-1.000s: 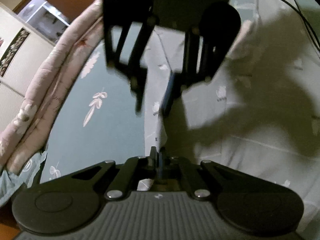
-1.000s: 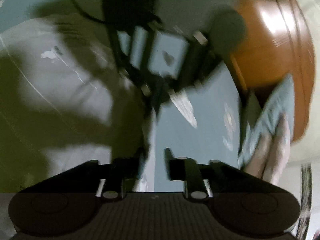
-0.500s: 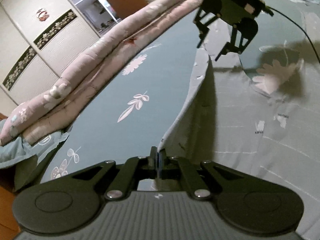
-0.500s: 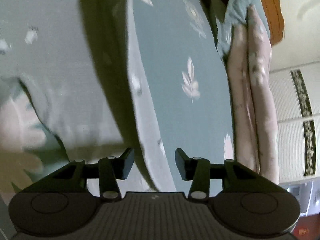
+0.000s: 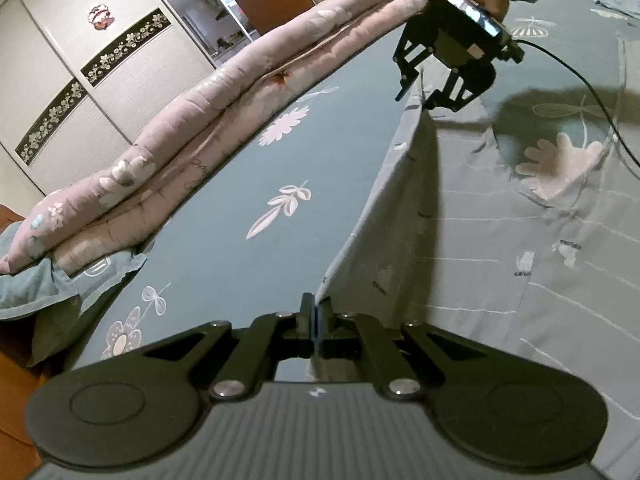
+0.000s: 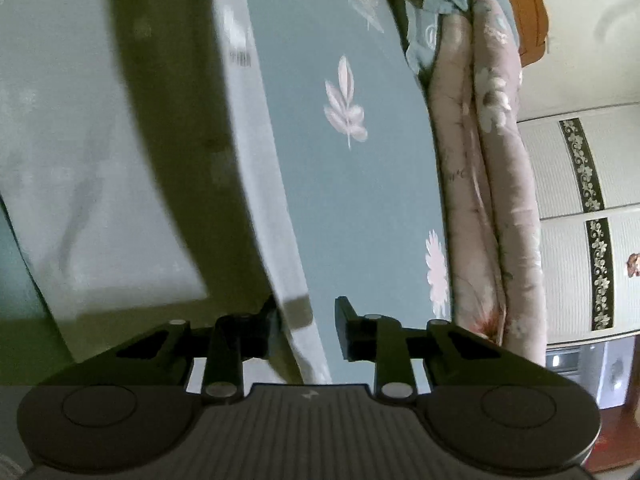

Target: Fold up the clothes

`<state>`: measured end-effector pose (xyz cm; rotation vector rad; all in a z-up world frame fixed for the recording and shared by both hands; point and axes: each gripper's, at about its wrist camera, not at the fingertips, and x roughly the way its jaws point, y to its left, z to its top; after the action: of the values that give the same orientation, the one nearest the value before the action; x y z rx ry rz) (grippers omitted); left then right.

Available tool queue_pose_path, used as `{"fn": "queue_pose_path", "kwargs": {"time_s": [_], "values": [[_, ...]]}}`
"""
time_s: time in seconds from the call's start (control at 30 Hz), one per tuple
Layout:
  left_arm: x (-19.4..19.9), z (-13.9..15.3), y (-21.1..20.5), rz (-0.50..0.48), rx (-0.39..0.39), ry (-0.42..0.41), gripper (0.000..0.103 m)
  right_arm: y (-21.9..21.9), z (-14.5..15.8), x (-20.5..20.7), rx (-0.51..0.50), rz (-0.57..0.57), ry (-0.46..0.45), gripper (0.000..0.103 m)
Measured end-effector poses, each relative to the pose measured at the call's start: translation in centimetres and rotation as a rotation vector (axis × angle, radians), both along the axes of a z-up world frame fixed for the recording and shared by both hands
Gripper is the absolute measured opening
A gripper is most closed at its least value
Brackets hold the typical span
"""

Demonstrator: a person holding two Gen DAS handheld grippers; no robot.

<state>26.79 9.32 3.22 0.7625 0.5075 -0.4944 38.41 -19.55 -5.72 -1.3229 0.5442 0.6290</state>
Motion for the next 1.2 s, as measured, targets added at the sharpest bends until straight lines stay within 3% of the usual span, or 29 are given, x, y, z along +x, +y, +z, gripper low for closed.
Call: {"fn": "queue_pose_path", "kwargs": {"time_s": [0.13, 0.23, 0.4, 0.73, 1.2], "values": [[-0.1, 0.0, 0.0, 0.003, 0.003, 0.004, 0.000, -1.4, -1.0, 1.3, -0.029, -0.006, 0.018, 0.030], [-0.2, -0.1, 0.0, 0.007, 0.011, 0.009, 0.000, -2.0, -1.2, 1.8, -0.045, 0.001, 0.035, 0.017], [0.3, -0.3, -0.1, 0.021, 0.026, 0.019, 0.000, -2.6, -1.1, 1.4, -0.063, -0.017, 0.046, 0.006], [0.4, 0.0, -0.4, 0.004, 0.038, 0.052, 0.000, -4.2, 2.3, -0.4, -0.011, -0.083, 0.070, 0.004], [-1.9, 1.0, -0.8, -0.138, 0.039, 0.139, 0.000, -6.3, 6.3, -5.5, 0.019, -0.187, 0.190, 0.005]]}}
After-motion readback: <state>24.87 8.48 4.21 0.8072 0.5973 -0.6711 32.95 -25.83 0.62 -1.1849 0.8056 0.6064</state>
